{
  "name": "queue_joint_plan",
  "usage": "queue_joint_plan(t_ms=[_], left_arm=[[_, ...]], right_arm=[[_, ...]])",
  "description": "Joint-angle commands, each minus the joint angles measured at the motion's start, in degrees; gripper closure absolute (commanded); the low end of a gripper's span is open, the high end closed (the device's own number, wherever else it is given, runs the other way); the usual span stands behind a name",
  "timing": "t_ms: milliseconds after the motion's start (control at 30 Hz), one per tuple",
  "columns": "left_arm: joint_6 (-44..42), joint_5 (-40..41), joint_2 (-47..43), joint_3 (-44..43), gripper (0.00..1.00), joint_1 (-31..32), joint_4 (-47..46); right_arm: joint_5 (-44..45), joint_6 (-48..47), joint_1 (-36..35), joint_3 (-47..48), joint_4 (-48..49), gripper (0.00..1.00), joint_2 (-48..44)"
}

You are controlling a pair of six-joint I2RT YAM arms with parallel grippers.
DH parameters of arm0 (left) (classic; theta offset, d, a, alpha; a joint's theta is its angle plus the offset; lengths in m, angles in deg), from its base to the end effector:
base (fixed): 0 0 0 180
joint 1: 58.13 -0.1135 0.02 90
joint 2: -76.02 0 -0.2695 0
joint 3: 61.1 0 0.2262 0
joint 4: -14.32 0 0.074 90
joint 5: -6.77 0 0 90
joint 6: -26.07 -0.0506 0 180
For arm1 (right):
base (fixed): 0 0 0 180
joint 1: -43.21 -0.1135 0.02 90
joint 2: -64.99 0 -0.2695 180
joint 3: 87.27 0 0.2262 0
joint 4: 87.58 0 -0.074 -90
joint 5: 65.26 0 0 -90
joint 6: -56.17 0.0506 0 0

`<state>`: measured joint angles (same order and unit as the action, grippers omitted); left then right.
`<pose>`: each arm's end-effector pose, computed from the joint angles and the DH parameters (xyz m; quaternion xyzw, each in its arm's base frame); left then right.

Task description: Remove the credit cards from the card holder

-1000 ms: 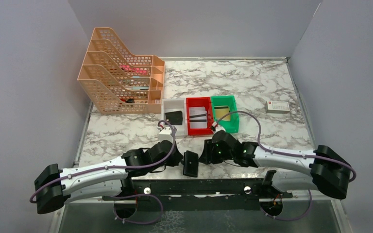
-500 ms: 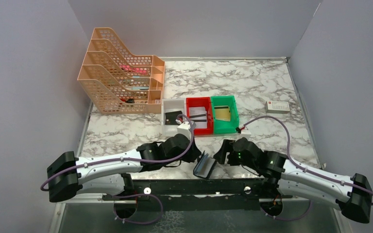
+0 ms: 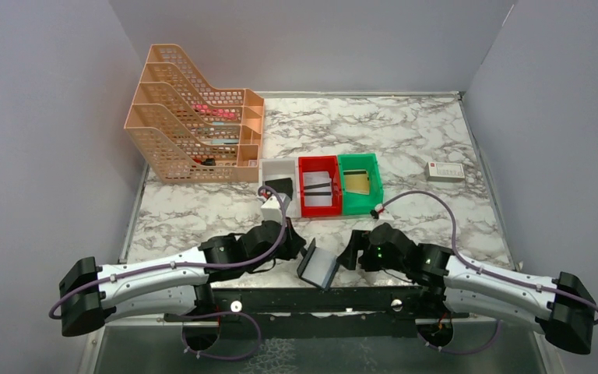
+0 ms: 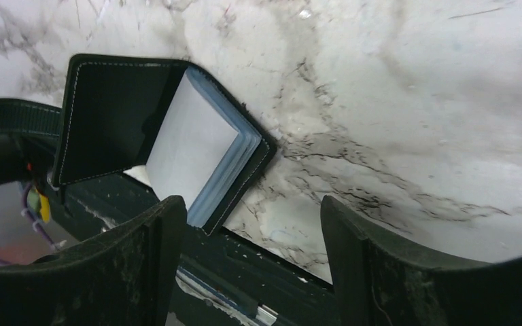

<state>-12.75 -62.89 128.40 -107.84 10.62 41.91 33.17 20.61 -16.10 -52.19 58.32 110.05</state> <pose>0.0824 -0.1634 0.2382 0.0493 0.8686 -0.3273 0.3687 0.0786 0.1179 0.1788 -0.0104 0.9187 0.2888 0.2693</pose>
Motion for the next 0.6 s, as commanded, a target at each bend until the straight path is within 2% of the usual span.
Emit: queue_joint_plan(t_ms=[0,100,300,567], left_arm=[[4.29,5.77,-3.14,3.15,1.0,0.08,4.79],[6.26,6.82,-3.1,5.2,1.0,0.07,6.72],[10.93,8.33,-2.96,8.53,1.0,0.07,9.95],[15.72,11.73,-3.54,8.62,1.0,0.02,18.69]], right_arm=[[-11.93,0.6,-0.3,-2.34,13.23,0.3,6.24],[-17.15,0.3,-0.25,-1.75,19.75,0.33,11.9],[-22.0,-2.7,-0.34,3.28,21.37,0.42,20.93],[-20.3,-2.36,-0.28,6.2,18.81,0.44,23.98]])
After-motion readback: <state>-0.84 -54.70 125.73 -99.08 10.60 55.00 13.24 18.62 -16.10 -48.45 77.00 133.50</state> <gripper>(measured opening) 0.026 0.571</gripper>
